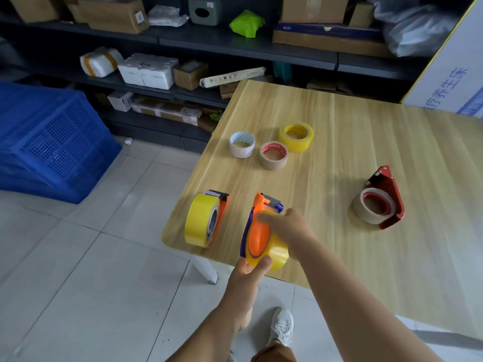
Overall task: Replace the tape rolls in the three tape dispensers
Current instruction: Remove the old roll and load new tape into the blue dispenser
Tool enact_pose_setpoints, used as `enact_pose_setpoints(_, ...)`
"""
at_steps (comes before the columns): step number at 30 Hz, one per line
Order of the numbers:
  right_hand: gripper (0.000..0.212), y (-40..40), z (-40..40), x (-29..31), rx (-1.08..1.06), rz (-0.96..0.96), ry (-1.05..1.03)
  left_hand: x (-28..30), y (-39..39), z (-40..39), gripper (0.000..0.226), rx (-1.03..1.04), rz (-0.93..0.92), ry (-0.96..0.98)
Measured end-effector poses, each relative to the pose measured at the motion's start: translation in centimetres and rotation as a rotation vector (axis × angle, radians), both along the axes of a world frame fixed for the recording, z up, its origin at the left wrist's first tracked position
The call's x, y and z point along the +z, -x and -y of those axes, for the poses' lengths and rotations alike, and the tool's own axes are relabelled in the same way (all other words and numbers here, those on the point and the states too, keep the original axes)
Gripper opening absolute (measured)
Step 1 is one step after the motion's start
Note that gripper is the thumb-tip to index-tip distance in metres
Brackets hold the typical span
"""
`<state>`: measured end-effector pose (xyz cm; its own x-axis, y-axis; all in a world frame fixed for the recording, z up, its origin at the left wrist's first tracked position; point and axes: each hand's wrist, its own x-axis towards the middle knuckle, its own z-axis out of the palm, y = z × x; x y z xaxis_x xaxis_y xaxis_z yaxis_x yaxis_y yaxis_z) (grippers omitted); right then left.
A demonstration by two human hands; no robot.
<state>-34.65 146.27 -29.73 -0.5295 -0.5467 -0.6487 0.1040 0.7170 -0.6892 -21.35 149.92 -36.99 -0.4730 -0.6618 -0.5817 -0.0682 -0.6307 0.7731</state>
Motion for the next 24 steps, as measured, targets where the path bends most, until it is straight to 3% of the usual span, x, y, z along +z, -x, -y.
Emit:
enact_pose_setpoints(3, 0.021, -0.7, -0.1, 0.3, -0.081, 0.147, 0.04, -0.3, -0.4, 0.4, 0.068, 0.052, -0.035, -0.129)
enact_pose_setpoints(8, 0.003, -1.5, -0.6, 0.0, -0.114, 0.211, 0.103, -0.3, -0.5, 1.2, 0.068, 0.087, -0.102, -0.225)
enact_pose_setpoints(11, 0.005, -1.7, -0.7, -0.2, -0.149, 0.248, 0.153, -0.2, -0.4, 1.3, 0.067, 0.083, -0.121, -0.245)
enact_pose_setpoints(16, 0.004, -1.8, -0.5, -0.9, -0.17, 0.273, 0.158, -0.2, -0.1, 1.9, 0.088, 0.085, -0.098, -0.291)
enact_pose_setpoints(20, 0.024, -1.8, 0.2, -1.6, -0.142, 0.249, 0.121, -0.1, -0.1, 2.5, 0.092, 0.092, -0.098, -0.347)
enact_pose_setpoints(24, 0.02, -1.7, 0.6, -2.3, -0.126, 0.239, 0.101, -0.1, -0.1, 2.6, 0.097, 0.093, -0.083, -0.364)
